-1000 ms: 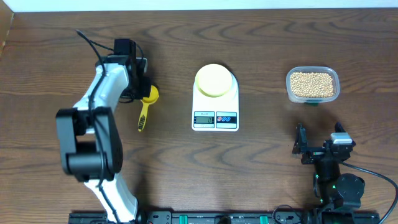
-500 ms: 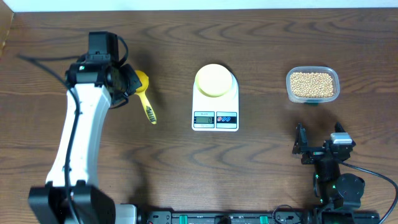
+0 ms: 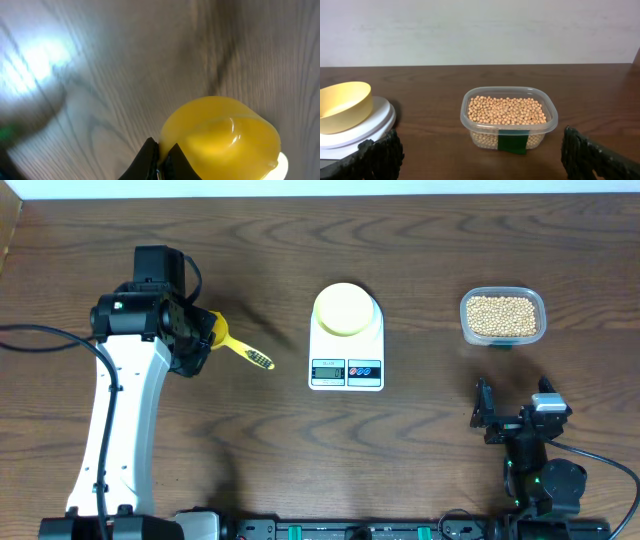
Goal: Scoop item into bowl and weigh 50g on scale
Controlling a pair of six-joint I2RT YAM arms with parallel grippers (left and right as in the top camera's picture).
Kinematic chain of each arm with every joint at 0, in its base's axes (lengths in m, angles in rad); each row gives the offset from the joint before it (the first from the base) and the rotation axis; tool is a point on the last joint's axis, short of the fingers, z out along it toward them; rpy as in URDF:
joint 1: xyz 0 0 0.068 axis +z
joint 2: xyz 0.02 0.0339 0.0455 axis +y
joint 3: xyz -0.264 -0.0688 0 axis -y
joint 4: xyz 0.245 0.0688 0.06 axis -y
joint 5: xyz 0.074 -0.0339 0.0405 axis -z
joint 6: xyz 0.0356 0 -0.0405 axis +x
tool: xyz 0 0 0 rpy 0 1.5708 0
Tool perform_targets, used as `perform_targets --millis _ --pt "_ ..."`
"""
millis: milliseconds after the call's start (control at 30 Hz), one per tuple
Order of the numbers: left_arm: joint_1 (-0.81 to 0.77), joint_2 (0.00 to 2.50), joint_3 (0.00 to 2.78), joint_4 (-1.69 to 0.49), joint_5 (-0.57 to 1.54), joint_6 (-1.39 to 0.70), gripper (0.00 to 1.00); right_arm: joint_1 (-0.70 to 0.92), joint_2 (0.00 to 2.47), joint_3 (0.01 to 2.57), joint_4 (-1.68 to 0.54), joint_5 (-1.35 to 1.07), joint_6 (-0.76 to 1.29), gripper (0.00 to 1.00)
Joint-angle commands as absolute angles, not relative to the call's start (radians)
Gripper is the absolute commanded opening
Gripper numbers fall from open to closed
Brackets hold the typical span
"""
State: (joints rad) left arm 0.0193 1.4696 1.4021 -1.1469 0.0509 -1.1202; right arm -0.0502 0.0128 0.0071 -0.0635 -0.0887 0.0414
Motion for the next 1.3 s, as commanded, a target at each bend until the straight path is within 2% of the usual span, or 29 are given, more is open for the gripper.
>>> perform_targets --millis 0,267,400,600,833,1000,1167,1267 --pt "0.021 1.462 1.418 -1.163 0.071 -1.286 0.07 -0.045 0.009 0.006 -0.068 -0.084 0.048 0.99" --pt "0.021 1.462 1.418 -1.164 0.274 -1.289 0.07 -0.045 0.009 0.006 -0.036 -0.088 0.081 0.99" --pt "0.021 1.463 1.418 -1.179 0.288 -1.329 0.07 -0.045 0.009 0.037 -0.055 -0.105 0.182 0.99" --pt "0.021 1.463 1.418 -1.188 0.288 -1.353 0.07 -0.045 0.083 0.199 -0.190 -0.168 0.217 0.99" --pt "0.021 1.463 1.418 -1.188 0.288 -1.354 0.07 -0.045 0.474 0.588 -0.398 -0.244 0.207 0.99" --pt "0.021 1.463 1.418 -1.188 0.288 -1.356 0.07 -0.045 0.785 0.828 -0.512 -0.447 0.201 0.99" --pt "0.021 1.463 1.418 -1.188 0.287 -1.356 0.07 -0.045 1.005 0.936 -0.429 -0.720 0.280 0.99" --pt "0.021 1.463 1.418 -1.188 0.288 -1.356 0.07 -0.045 1.099 0.938 -0.303 -0.834 0.480 0.99"
